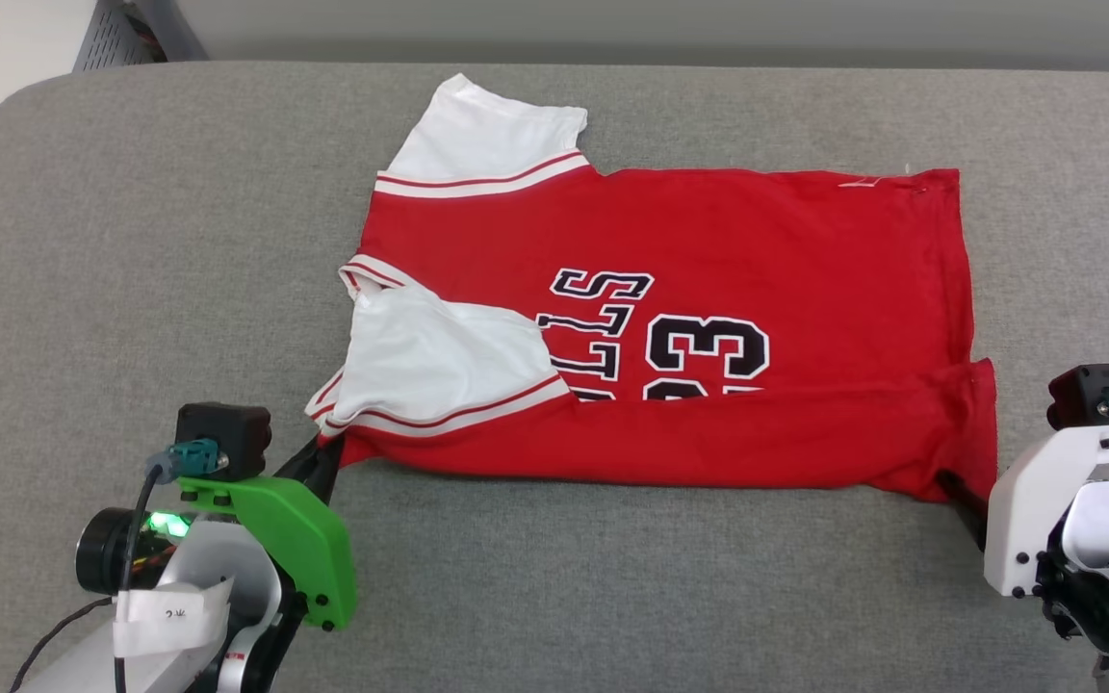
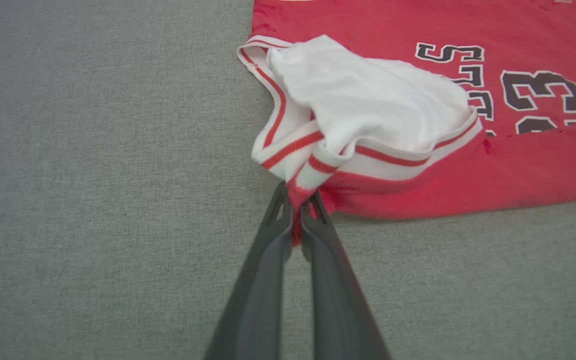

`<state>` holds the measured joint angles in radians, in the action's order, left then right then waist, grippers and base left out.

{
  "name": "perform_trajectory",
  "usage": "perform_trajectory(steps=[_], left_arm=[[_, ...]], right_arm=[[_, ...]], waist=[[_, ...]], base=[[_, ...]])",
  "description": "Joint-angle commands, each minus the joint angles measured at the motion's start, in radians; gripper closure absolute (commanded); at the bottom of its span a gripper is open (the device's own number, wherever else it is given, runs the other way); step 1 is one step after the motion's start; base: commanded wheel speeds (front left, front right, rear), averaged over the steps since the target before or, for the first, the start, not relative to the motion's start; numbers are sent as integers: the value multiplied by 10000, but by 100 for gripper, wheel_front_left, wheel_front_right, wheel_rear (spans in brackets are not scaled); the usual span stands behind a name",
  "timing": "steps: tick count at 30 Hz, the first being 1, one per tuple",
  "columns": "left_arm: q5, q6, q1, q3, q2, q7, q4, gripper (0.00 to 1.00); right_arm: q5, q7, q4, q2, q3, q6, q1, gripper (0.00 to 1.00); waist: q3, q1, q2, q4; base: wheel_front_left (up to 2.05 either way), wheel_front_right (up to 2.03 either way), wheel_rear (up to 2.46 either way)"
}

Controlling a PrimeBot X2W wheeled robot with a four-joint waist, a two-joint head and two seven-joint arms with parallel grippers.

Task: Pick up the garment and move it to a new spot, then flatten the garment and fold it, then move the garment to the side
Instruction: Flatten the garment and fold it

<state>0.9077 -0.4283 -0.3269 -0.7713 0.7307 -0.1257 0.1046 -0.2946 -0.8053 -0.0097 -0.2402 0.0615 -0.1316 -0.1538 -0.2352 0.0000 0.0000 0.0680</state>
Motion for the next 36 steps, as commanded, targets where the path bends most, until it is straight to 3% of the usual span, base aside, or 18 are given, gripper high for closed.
perform_trajectory(steps=[1,7,8,9,10,15,24,36], left_arm=[[-102,-56,-188,21,60,-27,17,100],[-155,-4,-359,13,-14,4,8,100],[-156,23,-377,-1,-22,-3,-27,100],[-146,50,-387,-8,-34,-3,-58,100],[-131,90,-398,-19,-48,-6,-106,100],[-55,295,-386,-102,-44,-61,-445,100],[173,720,-14,-475,72,-381,-1022,100],[586,773,987,-1077,43,-870,-726,100]], right_arm=[[78,30,201,85,-31,9,-219,0],[107,-66,1012,136,-296,9,-425,0],[55,-113,1138,140,-357,9,-421,22],[15,-164,1229,150,-396,9,-412,71],[-13,-215,1316,132,-455,9,-397,100],[-84,-86,1472,-47,-492,9,-410,100],[-719,-95,1099,-1037,-491,9,-79,100],[-1576,-728,-49,-1740,124,9,1497,100]], waist=[[-186,0,0,127],[-421,0,0,236],[-441,0,0,245],[-452,0,0,249],[-457,0,0,253],[-329,0,0,184],[558,0,0,-68],[1189,0,0,9]], base=[[0,0,0],[0,0,0],[0,0,0],[0,0,0],[0,0,0],[0,0,0],[0,0,0],[0,0,0]])
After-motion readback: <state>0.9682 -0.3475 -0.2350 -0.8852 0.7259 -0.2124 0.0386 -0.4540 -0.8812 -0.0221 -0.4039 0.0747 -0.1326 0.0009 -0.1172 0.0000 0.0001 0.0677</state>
